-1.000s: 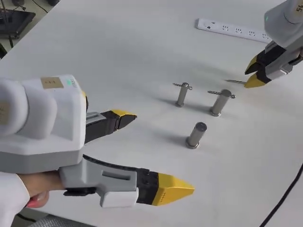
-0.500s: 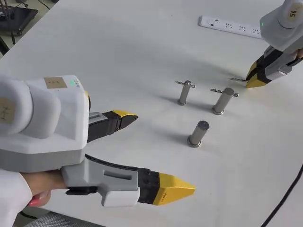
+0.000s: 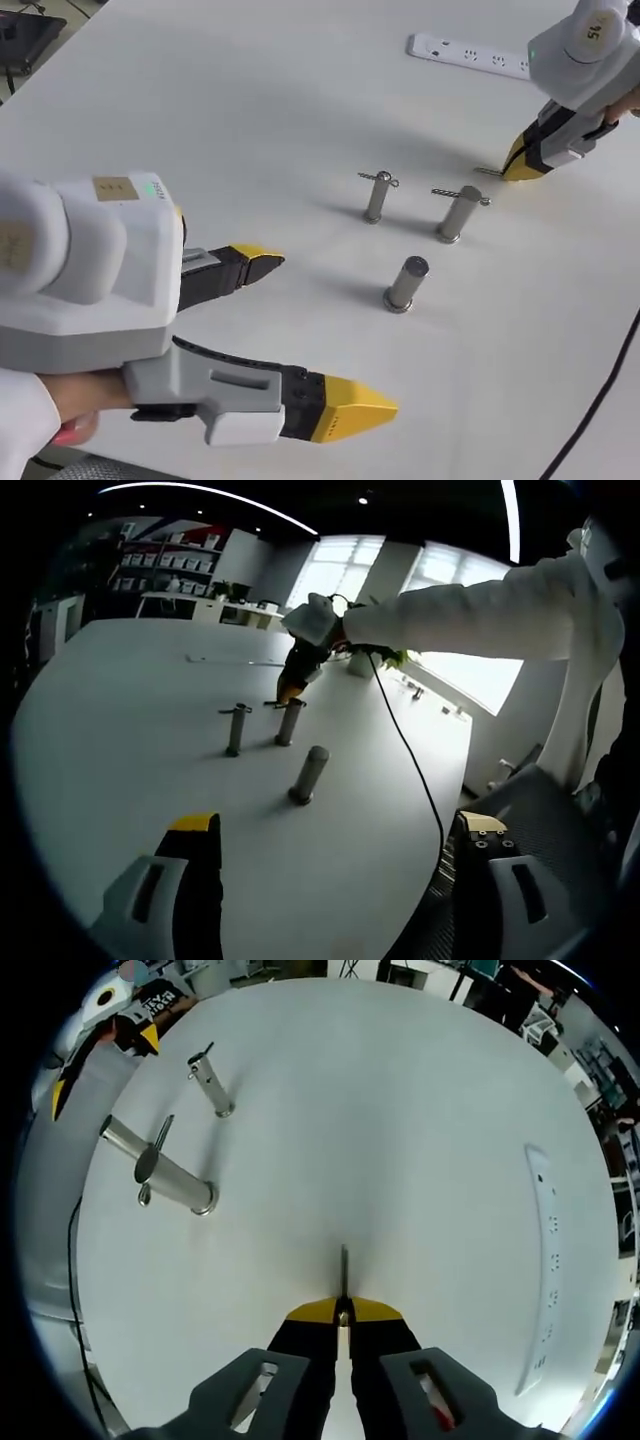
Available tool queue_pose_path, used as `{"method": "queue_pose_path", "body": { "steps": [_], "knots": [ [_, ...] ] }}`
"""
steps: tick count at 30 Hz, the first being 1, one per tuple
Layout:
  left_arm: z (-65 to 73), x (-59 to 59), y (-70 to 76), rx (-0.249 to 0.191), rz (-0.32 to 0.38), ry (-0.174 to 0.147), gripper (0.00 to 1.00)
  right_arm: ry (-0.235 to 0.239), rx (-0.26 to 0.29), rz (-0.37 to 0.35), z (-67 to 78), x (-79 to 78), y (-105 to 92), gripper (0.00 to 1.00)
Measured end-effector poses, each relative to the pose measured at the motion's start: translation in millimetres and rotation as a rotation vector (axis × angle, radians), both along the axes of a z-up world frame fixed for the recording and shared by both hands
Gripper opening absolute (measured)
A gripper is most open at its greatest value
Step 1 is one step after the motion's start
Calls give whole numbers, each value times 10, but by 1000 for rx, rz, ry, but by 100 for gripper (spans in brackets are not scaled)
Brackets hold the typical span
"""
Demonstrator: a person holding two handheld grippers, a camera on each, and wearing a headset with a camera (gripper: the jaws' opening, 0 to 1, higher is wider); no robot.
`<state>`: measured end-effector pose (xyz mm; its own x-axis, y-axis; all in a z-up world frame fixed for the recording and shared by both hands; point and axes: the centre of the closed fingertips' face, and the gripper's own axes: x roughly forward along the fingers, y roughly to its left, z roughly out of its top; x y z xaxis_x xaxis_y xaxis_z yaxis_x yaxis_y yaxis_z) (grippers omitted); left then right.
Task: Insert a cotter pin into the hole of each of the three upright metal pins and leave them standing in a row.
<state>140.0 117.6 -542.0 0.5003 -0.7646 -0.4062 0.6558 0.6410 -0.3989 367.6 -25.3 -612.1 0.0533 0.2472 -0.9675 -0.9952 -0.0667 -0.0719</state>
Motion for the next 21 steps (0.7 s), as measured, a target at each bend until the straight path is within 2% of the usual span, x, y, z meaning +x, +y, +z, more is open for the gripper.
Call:
{"method": "queue_pose_path", "body": {
  "steps": [9,13,15,19,21],
  "knots": [
    [42,18,0,-5,6,-8,97,-37,-5,-3,17,-16,12,0],
    [72,12,15,2,8,-14,96,-30,-39,5,25,-39,9,0],
    [95,3,26,2,11,-17,97,-48,-62,35,8,19,-22,0],
    [124,4,49,4,19,-24,97,-45,-46,4,60,6,22,0],
    [139,9,62,7,23,-28,96,-49,-42,11,94,-11,28,0]
  ]
}}
